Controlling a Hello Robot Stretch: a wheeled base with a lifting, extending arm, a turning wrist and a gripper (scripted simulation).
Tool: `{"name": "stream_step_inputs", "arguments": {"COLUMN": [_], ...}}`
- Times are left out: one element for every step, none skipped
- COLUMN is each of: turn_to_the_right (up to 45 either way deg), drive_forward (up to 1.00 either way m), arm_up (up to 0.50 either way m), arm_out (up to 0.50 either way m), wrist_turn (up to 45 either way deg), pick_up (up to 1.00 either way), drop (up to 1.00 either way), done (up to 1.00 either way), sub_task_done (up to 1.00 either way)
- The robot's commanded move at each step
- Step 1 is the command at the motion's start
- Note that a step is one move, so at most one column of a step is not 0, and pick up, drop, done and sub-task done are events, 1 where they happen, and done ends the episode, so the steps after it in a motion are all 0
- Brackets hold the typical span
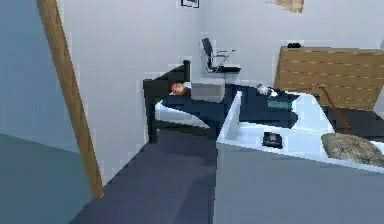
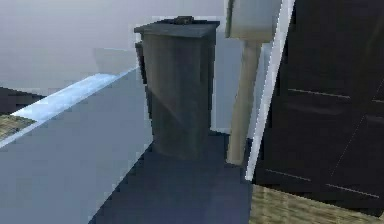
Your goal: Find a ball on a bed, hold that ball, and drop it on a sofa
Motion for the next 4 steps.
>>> {"name": "stream_step_inputs", "arguments": {"turn_to_the_right": [27.0, 0.0, -45.0, -42.0], "drive_forward": [0.0, 0.25, 0.0, 0.0], "arm_up": [0.0, 0.0, 0.0, 0.0], "arm_out": [0.0, 0.0, 0.0, 0.0], "wrist_turn": [0.0, 0.0, 0.0, 0.0], "pick_up": [0.0, 0.0, 0.0, 0.0], "drop": [0.0, 0.0, 0.0, 0.0], "done": [0.0, 0.0, 0.0, 0.0], "sub_task_done": [0.0, 0.0, 0.0, 0.0]}}
